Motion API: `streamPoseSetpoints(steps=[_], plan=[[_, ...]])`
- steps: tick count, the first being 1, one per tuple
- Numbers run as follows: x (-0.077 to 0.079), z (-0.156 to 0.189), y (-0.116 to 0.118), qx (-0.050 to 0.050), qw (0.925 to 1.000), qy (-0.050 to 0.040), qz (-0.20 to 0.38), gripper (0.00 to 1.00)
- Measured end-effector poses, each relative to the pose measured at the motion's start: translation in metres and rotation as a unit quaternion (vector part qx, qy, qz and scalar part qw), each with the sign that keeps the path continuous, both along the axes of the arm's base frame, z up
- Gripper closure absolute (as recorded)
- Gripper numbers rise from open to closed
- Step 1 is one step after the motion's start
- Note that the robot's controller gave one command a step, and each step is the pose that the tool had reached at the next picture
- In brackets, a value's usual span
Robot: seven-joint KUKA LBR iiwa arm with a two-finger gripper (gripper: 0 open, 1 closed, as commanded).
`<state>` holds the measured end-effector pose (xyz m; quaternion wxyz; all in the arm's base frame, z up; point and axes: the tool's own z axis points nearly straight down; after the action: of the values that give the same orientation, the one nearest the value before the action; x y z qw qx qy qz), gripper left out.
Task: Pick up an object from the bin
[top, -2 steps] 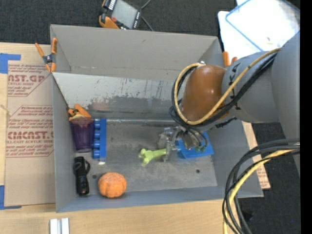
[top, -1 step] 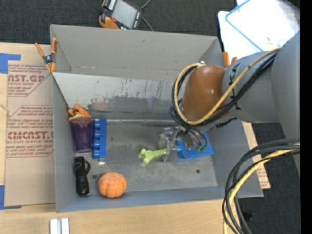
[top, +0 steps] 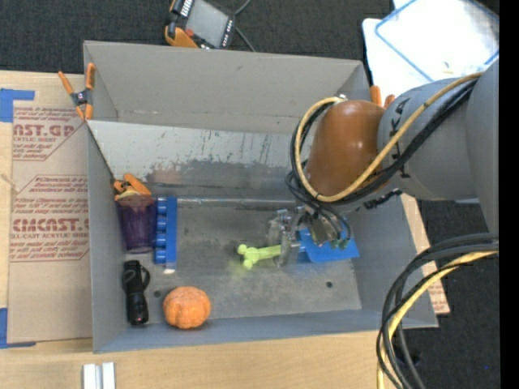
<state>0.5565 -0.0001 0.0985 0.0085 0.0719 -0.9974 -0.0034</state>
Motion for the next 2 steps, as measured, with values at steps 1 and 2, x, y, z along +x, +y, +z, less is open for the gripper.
streamPoseSetpoints(steps=[1, 2], plan=[[0.0034, 0.031, 0.0001, 0.0, 1.0, -0.0062, 0.0, 1.0], [0.0024, 0.0393, 0.0003, 0.0, 1.0, -0.0046, 0.0, 1.0]])
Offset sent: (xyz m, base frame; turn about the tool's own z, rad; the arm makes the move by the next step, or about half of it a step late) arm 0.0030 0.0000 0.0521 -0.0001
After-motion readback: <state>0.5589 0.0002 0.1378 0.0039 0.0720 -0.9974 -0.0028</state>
